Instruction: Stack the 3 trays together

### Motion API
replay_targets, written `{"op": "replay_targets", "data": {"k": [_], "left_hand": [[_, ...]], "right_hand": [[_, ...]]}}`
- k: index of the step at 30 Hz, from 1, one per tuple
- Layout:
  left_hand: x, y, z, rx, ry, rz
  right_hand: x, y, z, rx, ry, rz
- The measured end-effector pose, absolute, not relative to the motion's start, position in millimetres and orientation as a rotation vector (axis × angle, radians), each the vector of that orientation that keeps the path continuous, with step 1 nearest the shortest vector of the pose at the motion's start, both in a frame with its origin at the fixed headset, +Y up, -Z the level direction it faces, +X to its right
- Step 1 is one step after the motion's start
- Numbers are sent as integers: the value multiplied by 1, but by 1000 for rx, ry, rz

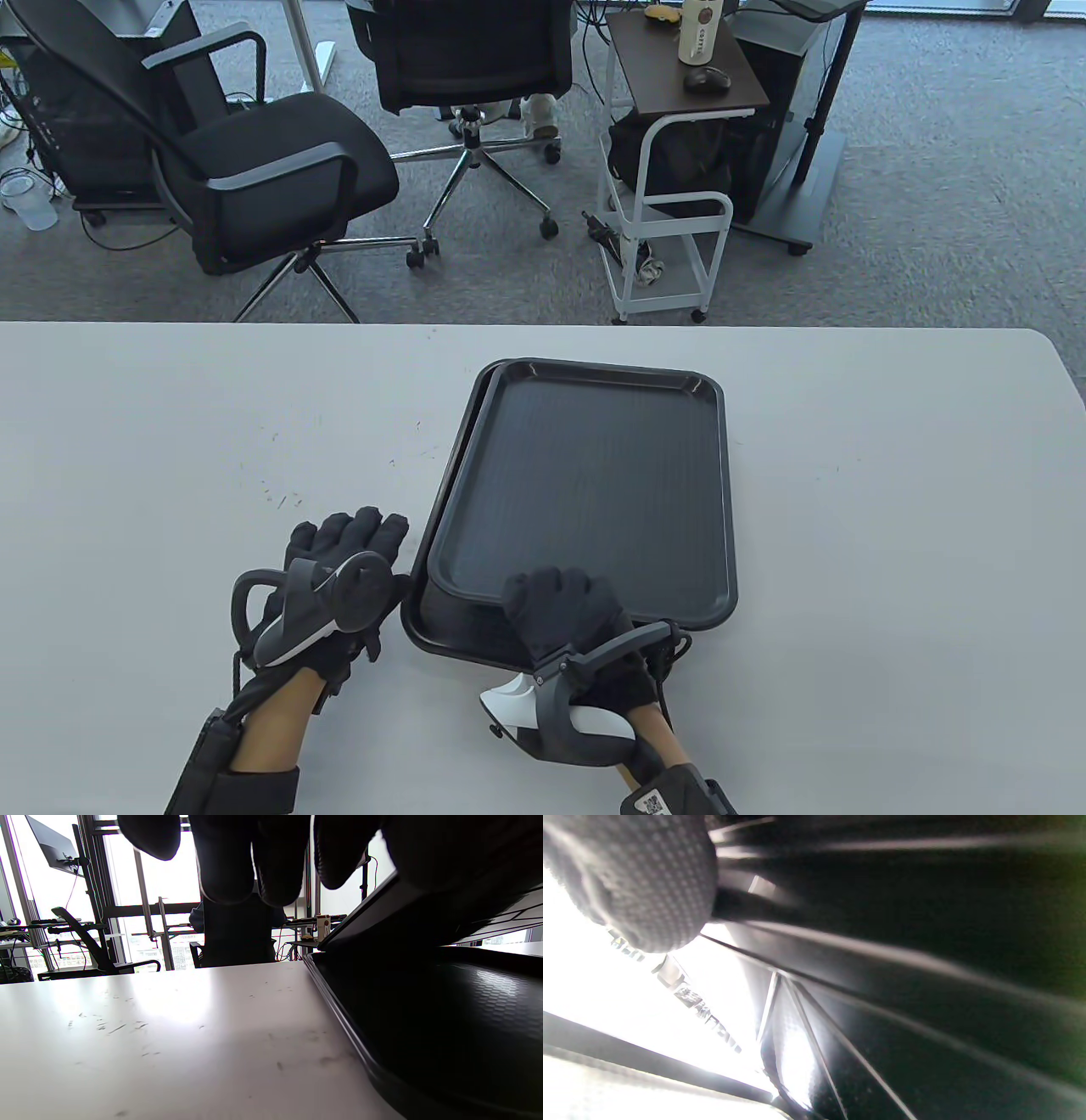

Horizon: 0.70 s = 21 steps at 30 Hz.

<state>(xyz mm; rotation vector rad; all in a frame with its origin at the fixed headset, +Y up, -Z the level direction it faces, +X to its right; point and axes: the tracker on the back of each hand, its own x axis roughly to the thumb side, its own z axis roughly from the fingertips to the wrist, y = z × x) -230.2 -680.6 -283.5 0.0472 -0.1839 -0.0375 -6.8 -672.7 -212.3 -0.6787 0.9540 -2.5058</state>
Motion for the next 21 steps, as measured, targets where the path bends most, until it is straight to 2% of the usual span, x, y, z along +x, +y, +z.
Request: {"op": "replay_targets", "data": {"k": [21], "left_hand": [[-236, -681, -284, 20, -159, -27]], "right_hand": [[-20, -695, -218, -792, 621, -2598]]}}
